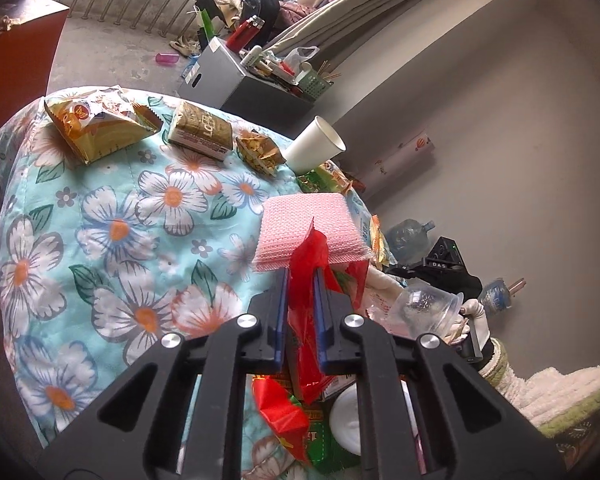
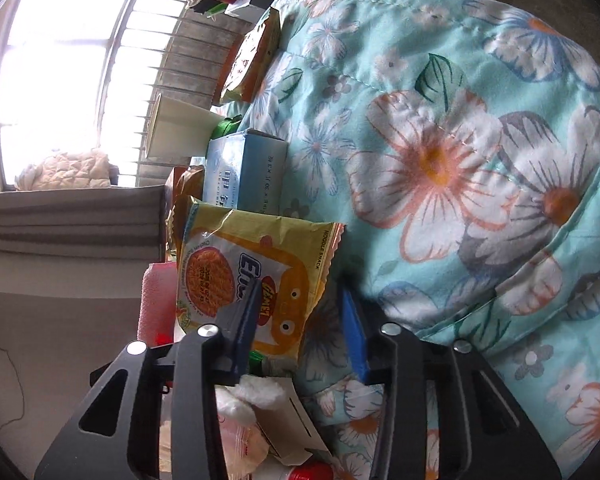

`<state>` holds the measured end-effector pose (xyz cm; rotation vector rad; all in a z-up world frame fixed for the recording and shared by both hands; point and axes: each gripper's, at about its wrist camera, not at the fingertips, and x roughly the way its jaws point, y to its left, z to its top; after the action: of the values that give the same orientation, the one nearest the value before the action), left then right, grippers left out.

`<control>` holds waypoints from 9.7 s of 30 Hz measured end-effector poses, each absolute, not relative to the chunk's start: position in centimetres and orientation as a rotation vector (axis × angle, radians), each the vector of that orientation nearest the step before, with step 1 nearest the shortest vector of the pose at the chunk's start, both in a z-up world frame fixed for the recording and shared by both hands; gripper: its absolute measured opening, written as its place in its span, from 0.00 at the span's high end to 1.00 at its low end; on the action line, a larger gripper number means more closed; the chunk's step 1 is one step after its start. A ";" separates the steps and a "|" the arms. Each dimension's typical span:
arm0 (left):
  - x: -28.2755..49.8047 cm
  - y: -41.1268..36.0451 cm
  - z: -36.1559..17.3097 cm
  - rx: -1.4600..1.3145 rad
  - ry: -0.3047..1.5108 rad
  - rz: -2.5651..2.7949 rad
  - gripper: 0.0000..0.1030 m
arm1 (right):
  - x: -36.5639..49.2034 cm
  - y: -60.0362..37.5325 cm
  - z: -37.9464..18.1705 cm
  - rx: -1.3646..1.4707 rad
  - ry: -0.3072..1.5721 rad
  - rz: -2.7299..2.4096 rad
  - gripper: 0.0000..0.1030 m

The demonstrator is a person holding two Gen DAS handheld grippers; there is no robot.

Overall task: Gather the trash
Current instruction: 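Carry the red wrapper with the left tool over the blue wastebasket, then open the left tool to drop the red wrapper into the wastebasket, then grasp the pink sponge with the left tool while the right tool approaches the white glove, then close the right tool on the white glove beside the tissue box, then carry the pink sponge and white glove with both tools over the wastebasket, then open both tools to drop the sponge and glove into the wastebasket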

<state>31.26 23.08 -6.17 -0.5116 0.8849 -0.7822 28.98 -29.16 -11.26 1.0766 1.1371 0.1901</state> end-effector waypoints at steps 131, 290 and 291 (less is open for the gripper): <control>27.1 6.1 6.4 0.094 0.755 -0.448 0.19 | 10.6 -39.6 1.5 0.624 0.663 0.141 0.07; 22.8 -61.5 -16.9 0.536 1.008 -1.028 0.46 | 9.0 -77.7 -18.8 0.948 0.774 -0.474 0.60; 22.7 -61.1 -16.1 0.534 0.996 -1.038 0.46 | 8.4 -76.9 -18.1 0.949 0.745 -0.472 0.60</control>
<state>22.72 -61.11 -16.14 0.5344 0.9958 -1.0382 8.43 -76.91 -18.13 0.9492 0.7448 -0.4721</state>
